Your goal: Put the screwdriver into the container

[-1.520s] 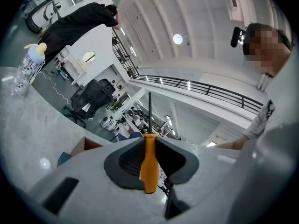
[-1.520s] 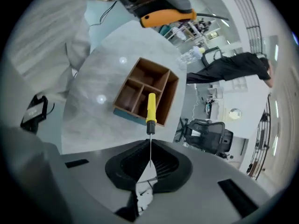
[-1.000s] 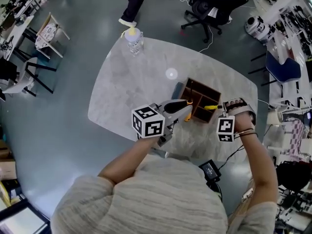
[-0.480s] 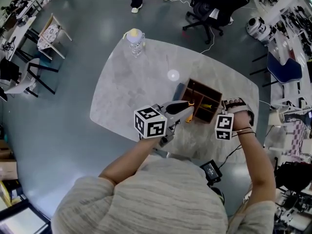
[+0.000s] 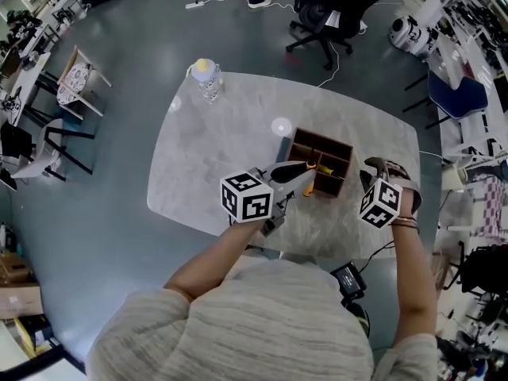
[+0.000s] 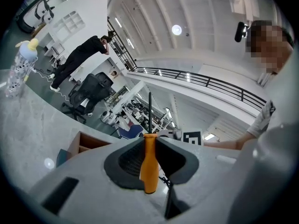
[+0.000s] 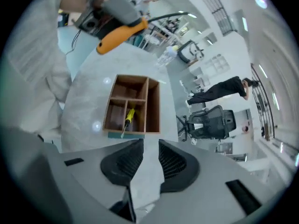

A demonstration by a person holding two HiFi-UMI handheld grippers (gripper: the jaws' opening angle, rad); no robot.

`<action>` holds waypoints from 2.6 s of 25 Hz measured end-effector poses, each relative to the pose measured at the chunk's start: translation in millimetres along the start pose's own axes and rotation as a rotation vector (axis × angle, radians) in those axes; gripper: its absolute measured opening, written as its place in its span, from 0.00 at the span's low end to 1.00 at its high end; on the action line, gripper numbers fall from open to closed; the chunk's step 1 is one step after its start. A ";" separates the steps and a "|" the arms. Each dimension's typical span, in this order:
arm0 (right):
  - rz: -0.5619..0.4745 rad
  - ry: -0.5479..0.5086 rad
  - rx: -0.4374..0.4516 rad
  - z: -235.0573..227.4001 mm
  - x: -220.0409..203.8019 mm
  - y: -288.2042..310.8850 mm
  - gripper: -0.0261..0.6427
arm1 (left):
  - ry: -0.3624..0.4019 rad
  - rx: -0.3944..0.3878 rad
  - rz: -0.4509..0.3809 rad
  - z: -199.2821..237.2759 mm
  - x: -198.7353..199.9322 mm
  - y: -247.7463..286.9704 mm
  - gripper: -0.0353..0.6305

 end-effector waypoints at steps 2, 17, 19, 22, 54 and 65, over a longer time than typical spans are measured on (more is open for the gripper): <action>-0.116 0.146 -0.009 -3.6 -0.8 -12.3 0.16 | 0.018 -0.005 0.014 -0.8 1.3 7.7 0.17; -0.993 0.938 0.265 -8.9 3.0 -51.4 0.18 | 0.211 -0.011 0.159 -9.2 -10.9 70.1 0.17; -1.056 0.999 0.287 -13.4 3.5 -52.3 0.18 | 0.224 -0.009 0.174 -11.4 -13.9 77.2 0.17; -1.077 1.027 0.296 -20.7 5.4 -49.1 0.18 | 0.233 -0.009 0.191 -12.7 -17.4 85.9 0.17; -1.026 1.152 -0.053 -33.1 -21.8 -6.1 0.06 | 0.260 0.052 0.123 12.1 -10.4 71.1 0.41; -1.050 1.106 -0.153 -3.4 -9.0 -1.4 0.06 | 0.212 0.063 0.081 15.2 -5.7 52.6 0.30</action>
Point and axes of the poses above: the fingertips, and each gripper's own axes: y forward along the fingers, z to its left, x out of its top, the point moved 8 cm from there along -y, backward along the fingers, and after that the axes turned 10 degrees about x, right-handed, at the moved point
